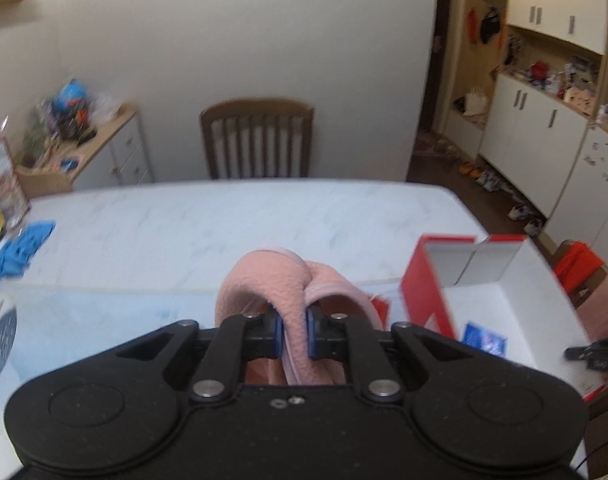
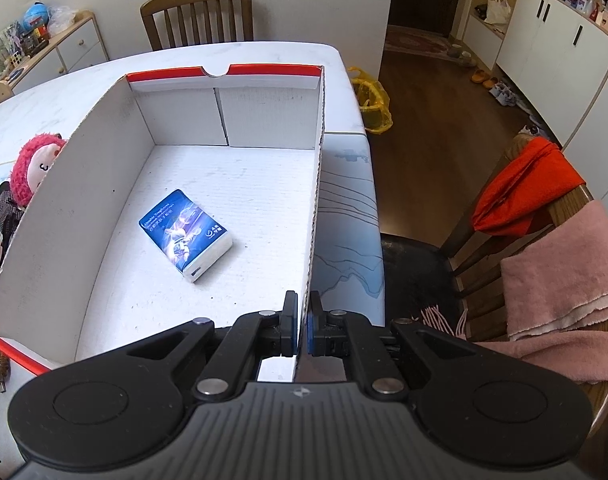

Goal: Organize objects
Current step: 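Lift the pink headband into the shoebox and release it with the left gripper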

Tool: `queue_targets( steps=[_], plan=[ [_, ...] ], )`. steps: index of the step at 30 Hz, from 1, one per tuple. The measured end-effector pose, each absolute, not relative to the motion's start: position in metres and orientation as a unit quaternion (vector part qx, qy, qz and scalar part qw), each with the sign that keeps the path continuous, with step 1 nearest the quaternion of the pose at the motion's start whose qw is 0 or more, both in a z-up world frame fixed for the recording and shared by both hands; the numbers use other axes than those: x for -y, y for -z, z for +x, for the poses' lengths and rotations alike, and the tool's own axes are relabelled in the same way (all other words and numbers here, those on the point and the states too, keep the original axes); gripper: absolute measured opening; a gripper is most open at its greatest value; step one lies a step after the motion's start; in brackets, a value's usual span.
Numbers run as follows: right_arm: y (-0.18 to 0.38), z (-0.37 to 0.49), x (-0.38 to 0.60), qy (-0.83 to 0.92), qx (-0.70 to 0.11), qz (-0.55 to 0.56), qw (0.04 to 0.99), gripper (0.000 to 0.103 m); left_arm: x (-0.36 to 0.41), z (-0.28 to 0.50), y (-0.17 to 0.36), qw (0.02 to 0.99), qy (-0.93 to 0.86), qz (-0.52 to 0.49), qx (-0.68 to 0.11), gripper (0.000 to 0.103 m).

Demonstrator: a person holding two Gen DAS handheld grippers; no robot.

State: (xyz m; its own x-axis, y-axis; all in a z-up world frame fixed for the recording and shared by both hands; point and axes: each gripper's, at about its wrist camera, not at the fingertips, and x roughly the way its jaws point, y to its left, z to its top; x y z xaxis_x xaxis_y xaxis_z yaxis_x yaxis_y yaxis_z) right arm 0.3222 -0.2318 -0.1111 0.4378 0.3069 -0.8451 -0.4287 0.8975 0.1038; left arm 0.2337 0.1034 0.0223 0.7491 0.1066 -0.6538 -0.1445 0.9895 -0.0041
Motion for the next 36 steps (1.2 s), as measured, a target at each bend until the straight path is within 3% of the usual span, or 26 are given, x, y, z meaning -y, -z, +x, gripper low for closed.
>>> queue_targets(
  steps=[8, 19, 36],
  plan=[
    [0.111, 0.324, 0.233, -0.223, -0.482, -0.063, 0.845, 0.004, -0.054, 0.257, -0.062, 0.953, 0.001, 0.019, -0.304, 0.008],
    [0.112, 0.327, 0.236, -0.229, -0.481, -0.059, 0.844, 0.004, 0.033, 0.298, -0.065, 0.949, 0.105, 0.055, -0.293, 0.008],
    [0.115, 0.331, 0.238, -0.236, -0.482, -0.042, 0.842, 0.004, 0.119, 0.356, 0.005, 0.917, 0.185, 0.078, -0.345, 0.009]
  ],
)
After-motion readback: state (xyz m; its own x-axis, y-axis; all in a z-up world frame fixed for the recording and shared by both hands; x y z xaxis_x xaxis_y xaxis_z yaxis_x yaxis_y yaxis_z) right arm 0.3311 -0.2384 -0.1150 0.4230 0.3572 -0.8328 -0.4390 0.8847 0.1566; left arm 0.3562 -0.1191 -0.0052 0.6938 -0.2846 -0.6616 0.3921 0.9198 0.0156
